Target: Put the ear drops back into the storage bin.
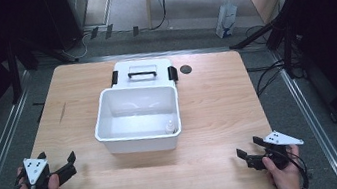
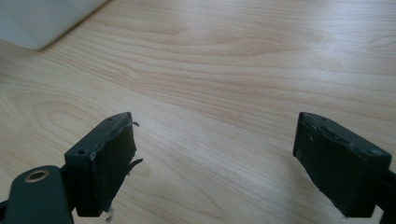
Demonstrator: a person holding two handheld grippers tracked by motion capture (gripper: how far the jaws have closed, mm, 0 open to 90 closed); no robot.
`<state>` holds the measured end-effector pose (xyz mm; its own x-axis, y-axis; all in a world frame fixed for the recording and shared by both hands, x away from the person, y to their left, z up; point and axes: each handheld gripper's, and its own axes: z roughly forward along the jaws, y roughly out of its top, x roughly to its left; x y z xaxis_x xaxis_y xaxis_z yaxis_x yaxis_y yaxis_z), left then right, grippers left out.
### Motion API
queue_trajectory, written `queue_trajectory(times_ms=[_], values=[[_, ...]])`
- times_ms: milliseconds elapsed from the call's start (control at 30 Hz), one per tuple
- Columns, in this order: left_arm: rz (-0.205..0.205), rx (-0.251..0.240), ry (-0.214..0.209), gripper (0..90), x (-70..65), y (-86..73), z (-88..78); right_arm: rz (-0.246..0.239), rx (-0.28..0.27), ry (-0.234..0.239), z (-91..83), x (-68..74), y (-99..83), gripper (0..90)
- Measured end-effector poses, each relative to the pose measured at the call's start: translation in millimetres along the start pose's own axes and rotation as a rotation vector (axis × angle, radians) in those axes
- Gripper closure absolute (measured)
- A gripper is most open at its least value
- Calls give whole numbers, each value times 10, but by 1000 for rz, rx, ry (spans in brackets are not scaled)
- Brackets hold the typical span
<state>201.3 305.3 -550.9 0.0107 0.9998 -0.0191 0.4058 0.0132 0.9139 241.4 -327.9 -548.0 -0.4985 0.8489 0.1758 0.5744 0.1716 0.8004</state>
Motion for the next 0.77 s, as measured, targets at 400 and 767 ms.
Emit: queue_trajectory(times_ms=[400,767], values=[[2,13,19,86,-9,2,4,41,-15,44,-10,-32,-18,132],[-4,17,14,86,0,3,6,32,23,31,24,-11,-3,132]])
